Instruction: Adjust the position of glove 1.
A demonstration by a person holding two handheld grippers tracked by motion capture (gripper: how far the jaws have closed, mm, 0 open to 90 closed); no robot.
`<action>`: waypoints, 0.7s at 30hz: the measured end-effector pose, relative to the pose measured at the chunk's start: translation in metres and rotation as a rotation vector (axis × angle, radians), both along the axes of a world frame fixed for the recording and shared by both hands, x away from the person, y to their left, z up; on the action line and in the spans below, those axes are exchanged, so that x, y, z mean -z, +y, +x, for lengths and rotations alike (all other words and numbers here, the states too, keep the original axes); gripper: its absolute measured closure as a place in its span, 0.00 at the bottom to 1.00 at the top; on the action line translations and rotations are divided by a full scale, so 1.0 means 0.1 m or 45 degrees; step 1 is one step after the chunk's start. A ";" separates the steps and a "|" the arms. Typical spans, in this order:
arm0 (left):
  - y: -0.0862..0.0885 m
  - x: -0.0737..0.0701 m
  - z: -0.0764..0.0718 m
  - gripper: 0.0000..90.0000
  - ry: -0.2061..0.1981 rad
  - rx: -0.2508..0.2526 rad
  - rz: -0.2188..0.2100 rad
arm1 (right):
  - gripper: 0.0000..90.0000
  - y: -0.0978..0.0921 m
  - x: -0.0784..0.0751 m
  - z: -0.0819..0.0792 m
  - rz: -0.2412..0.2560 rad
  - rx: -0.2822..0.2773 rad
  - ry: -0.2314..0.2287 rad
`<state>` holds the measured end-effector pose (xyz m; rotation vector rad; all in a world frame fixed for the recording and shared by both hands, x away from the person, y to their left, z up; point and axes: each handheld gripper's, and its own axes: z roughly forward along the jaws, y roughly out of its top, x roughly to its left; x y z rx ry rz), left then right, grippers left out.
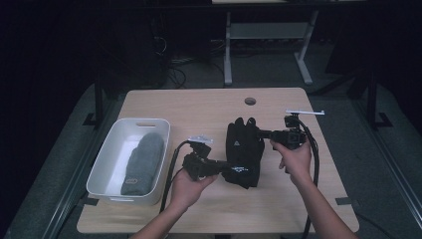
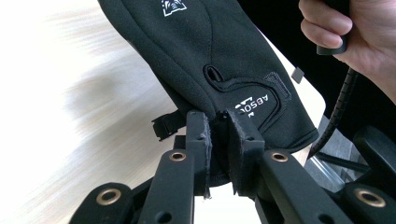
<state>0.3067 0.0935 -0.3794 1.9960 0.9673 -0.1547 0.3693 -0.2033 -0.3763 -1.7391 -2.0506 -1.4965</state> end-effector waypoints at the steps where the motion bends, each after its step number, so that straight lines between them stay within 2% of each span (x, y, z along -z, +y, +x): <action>1: 0.03 -0.01 0.00 0.89 0.004 -0.004 -0.002 | 0.86 0.03 -0.02 0.01 0.003 -0.006 -0.002; 21: 0.60 -0.19 -0.03 0.89 -0.010 -0.097 -0.036 | 0.86 0.60 -0.23 0.19 0.035 -0.131 -0.036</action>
